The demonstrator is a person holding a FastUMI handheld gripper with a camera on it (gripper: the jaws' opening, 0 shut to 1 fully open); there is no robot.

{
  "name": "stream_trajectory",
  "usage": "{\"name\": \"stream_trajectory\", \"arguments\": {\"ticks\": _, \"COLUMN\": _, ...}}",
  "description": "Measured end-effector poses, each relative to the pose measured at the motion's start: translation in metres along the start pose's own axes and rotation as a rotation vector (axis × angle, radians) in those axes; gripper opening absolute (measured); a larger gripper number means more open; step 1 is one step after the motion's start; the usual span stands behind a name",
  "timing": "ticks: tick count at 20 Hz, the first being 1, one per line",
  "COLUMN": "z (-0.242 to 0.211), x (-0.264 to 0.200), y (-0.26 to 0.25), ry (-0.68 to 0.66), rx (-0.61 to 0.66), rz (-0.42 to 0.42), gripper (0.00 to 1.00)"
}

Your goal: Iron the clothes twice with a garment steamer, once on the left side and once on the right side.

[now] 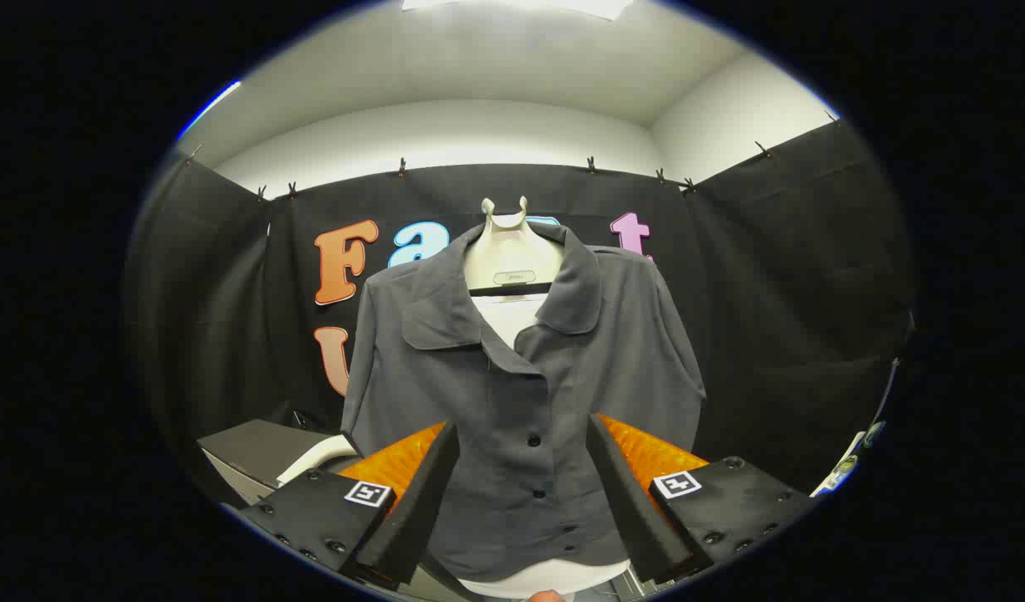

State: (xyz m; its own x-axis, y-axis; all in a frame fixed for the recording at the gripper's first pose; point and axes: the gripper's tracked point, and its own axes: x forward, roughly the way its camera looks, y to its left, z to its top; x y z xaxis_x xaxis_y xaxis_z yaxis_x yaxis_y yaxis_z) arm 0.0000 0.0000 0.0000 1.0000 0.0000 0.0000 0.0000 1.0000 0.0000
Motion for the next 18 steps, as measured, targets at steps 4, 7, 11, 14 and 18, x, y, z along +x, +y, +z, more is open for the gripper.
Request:
{"name": "stream_trajectory", "arguments": {"ticks": 4, "z": -0.001, "x": -0.003, "y": -0.004, "ry": 0.01, "rx": 0.014, "rz": -0.007, "gripper": 0.98}}
{"name": "stream_trajectory", "arguments": {"ticks": 7, "z": -0.004, "x": -0.005, "y": -0.006, "ry": 0.02, "rx": 0.028, "rz": -0.007, "gripper": 0.98}}
{"name": "stream_trajectory", "arguments": {"ticks": 11, "z": -0.002, "x": -0.008, "y": -0.011, "ry": 0.023, "rx": 0.03, "rz": -0.021, "gripper": 0.98}}
{"name": "stream_trajectory", "arguments": {"ticks": 14, "z": -0.002, "x": -0.009, "y": -0.012, "ry": 0.031, "rx": 0.038, "rz": -0.025, "gripper": 0.98}}
{"name": "stream_trajectory", "arguments": {"ticks": 18, "z": -0.005, "x": -0.006, "y": -0.014, "ry": 0.05, "rx": 0.027, "rz": -0.039, "gripper": 0.98}}
